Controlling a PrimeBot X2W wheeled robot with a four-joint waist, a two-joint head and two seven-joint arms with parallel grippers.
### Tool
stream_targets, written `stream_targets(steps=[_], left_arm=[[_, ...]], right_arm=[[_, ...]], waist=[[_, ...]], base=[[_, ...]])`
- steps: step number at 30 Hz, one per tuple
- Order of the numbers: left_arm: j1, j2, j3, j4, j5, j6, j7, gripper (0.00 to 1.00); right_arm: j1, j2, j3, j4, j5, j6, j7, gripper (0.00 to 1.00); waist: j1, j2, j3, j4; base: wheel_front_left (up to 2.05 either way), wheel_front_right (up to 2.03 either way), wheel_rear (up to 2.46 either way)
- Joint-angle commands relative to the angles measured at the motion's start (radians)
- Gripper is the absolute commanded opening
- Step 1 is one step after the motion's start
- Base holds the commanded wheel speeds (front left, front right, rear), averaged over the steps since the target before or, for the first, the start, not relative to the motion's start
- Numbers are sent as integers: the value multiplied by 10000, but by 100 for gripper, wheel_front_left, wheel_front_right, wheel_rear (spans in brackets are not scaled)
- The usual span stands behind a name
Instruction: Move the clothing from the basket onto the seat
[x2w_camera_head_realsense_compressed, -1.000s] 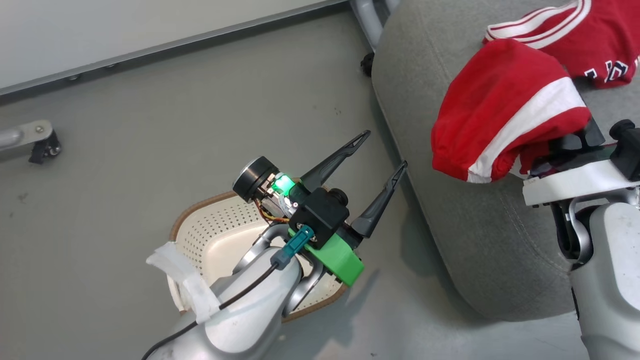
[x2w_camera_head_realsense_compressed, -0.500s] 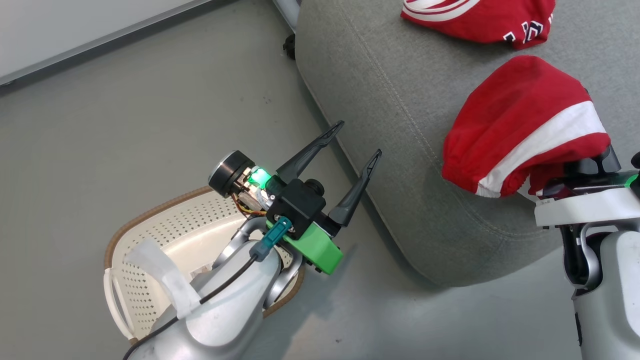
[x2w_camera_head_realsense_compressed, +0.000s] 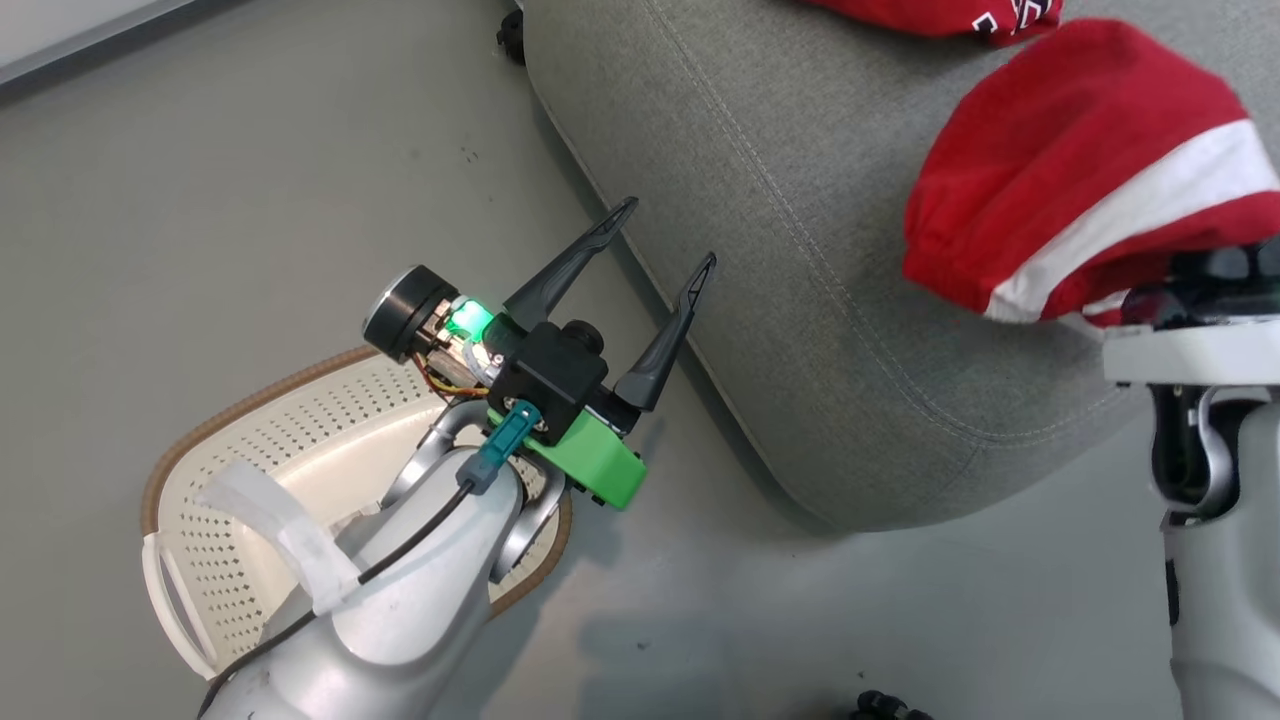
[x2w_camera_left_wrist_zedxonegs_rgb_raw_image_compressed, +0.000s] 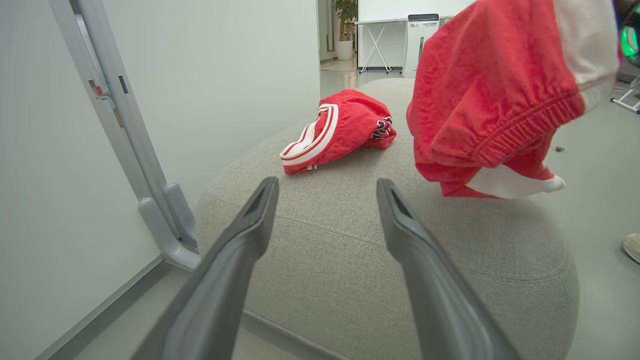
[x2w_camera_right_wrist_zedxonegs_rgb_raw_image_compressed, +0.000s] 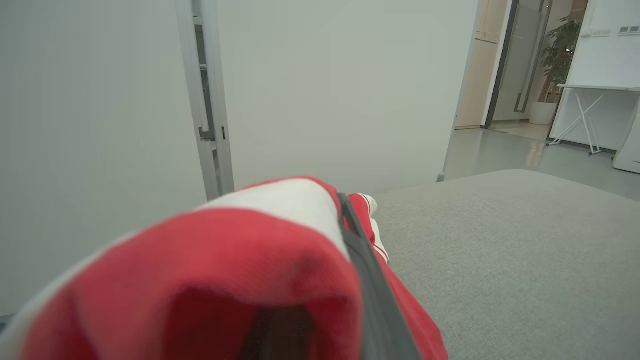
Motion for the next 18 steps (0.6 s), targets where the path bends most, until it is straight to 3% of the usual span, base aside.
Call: stream_targets(steps=[1,10,18], left_arm=[[-231,114,52,-29,60,30,-5,100],[-973,305,75,-145,355,65,95,100],[-1690,462,31,-495,618,68,291,100]], right_arm=[[-402,-97,-88,-102,108,-7,-3,0],[-3203,-831,-812,-232,53,-7,-3,0],[-6110,-1762,-1626,462,165,-7,-3,0]], waist=[[-1,0,425,50],[-1,0,1972,369],[-1,0,3338,755]], base=[[0,0,0],[0,0,0],[0,0,0]])
